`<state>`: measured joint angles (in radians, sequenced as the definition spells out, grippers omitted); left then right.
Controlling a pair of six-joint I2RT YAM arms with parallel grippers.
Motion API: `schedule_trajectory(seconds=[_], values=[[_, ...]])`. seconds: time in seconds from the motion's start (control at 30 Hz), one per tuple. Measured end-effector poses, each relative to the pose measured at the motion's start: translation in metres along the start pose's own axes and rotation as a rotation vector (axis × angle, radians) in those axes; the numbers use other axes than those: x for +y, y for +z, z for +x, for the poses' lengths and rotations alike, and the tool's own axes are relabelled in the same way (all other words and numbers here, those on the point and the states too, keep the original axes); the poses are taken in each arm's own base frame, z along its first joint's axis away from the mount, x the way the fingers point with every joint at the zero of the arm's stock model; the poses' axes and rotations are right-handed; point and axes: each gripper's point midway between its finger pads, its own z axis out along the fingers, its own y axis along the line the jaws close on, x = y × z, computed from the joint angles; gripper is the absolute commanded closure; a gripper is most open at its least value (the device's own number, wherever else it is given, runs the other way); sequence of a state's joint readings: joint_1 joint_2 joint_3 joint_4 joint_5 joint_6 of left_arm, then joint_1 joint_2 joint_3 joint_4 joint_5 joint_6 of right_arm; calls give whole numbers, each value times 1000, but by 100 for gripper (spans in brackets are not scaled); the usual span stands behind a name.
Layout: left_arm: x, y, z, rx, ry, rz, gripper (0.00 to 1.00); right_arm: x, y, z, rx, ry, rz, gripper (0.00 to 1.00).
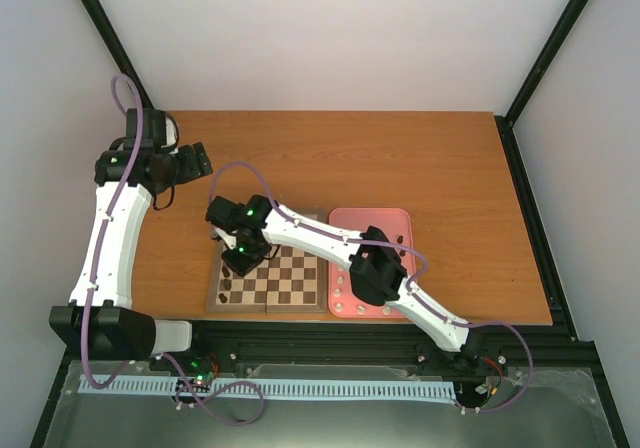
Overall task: Set up the chess pieces on the board
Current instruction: Place the chess piece on the chessboard.
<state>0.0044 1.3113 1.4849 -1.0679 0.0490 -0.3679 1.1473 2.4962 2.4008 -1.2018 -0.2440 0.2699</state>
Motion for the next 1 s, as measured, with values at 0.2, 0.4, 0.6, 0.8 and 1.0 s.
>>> schedule_trajectory(seconds=[0.2, 0.4, 0.6, 0.8, 1.0], values=[[0, 0, 0, 0, 0, 0, 0, 0, 3, -8, -22, -5, 3, 96], [0, 0, 0, 0, 0, 0, 0, -2, 4, -10, -27, -7, 11, 96], [0, 0, 0, -1, 0, 1, 0, -3, 7, -10, -25, -12, 13, 94], [-1, 1, -1, -1, 0, 5, 0, -4, 13, -8, -15, -18, 12, 92], [-1, 1, 0, 0, 0, 4, 0, -4, 14, -8, -14, -23, 12, 82]])
